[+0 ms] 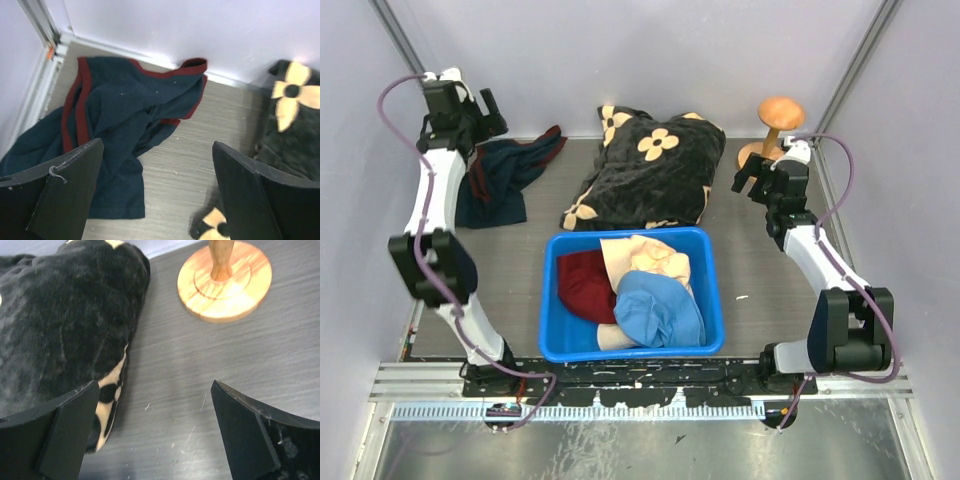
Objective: Stack the hats
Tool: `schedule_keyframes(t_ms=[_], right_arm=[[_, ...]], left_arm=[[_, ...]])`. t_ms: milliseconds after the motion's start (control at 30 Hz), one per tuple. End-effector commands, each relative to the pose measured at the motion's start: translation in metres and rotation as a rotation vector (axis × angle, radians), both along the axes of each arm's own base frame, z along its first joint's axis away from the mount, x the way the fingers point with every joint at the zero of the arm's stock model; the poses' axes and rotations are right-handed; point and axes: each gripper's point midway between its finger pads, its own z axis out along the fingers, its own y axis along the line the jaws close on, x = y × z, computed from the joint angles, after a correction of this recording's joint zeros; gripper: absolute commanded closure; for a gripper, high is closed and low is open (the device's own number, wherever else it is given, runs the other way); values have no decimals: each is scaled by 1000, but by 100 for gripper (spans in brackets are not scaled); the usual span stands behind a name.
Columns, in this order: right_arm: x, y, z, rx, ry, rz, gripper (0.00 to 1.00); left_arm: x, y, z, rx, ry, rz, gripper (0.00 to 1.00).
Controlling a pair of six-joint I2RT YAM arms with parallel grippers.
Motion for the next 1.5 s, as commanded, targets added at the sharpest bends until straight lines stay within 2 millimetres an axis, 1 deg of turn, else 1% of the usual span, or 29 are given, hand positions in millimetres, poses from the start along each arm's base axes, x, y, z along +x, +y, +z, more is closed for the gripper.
schedule_keyframes(t_ms=[0, 33, 67, 100, 133, 233, 300, 433, 567, 600, 667, 733, 800, 867, 933, 1000, 1033, 1067, 1167, 1200, 1267, 1300, 1333, 1400, 1467], right_arm=[[-19, 13, 33, 106, -23, 19, 0], [-22, 14, 40, 106, -29, 27, 0], [-26, 14, 45, 105, -31, 30, 0], [-31, 14, 50, 103, -34, 30, 0], [-36, 12, 53, 95, -34, 23, 0], [-49, 7, 62, 76, -43, 5, 0], [-58, 6, 65, 64, -34, 5, 0], [-72, 4, 66, 44, -8, 4, 0], [-83, 0, 73, 18, -13, -1, 0], [-85, -1, 75, 11, -16, -3, 0], [-86, -2, 83, 1, -26, -3, 0], [-87, -1, 88, -2, -33, 0, 0], [-86, 0, 93, 1, -42, 6, 0], [-85, 1, 97, 4, -50, 11, 0], [-84, 2, 102, 6, -61, 19, 0], [-82, 3, 107, 6, -70, 26, 0], [-81, 4, 109, 5, -77, 28, 0], [-80, 4, 112, 4, -86, 32, 0], [-76, 7, 117, 11, -112, 43, 0], [-75, 8, 117, 18, -119, 48, 0], [-72, 11, 118, 33, -131, 56, 0], [-70, 12, 120, 41, -141, 59, 0], [-69, 14, 119, 53, -142, 62, 0], [-68, 17, 118, 74, -146, 68, 0], [-67, 20, 118, 104, -149, 71, 0]], left_arm=[[10, -3, -121, -107, 427, 2, 2], [19, -3, -131, -118, 440, 4, 2], [31, -5, -149, -138, 462, -7, 2], [43, -6, -151, -150, 447, -13, 2], [51, -6, -155, -157, 448, -15, 2], [70, -2, -172, -167, 440, 10, 2], [78, 0, -183, -178, 434, 17, 2], [83, 10, -219, -174, 486, 49, 2], [73, 24, -271, -244, 597, 88, 2], [70, 26, -278, -252, 619, 93, 2], [60, 33, -289, -263, 657, 112, 2], [51, 40, -295, -270, 673, 135, 2], [39, 46, -297, -291, 683, 158, 2], [23, 49, -298, -319, 705, 169, 2], [-1, 50, -299, -348, 742, 176, 2], [-27, 47, -296, -382, 764, 175, 2], [-39, 44, -285, -396, 750, 164, 2], [-53, 41, -282, -403, 757, 166, 2], [-92, 31, -278, -432, 773, 158, 2], [-111, 31, -282, -437, 794, 172, 2], [-136, 33, -281, -445, 810, 194, 2], [-149, 44, -278, -468, 811, 229, 2], [-159, 49, -275, -485, 809, 246, 2], [-178, 51, -261, -500, 798, 264, 2], [-190, 49, -239, -470, 756, 262, 2]])
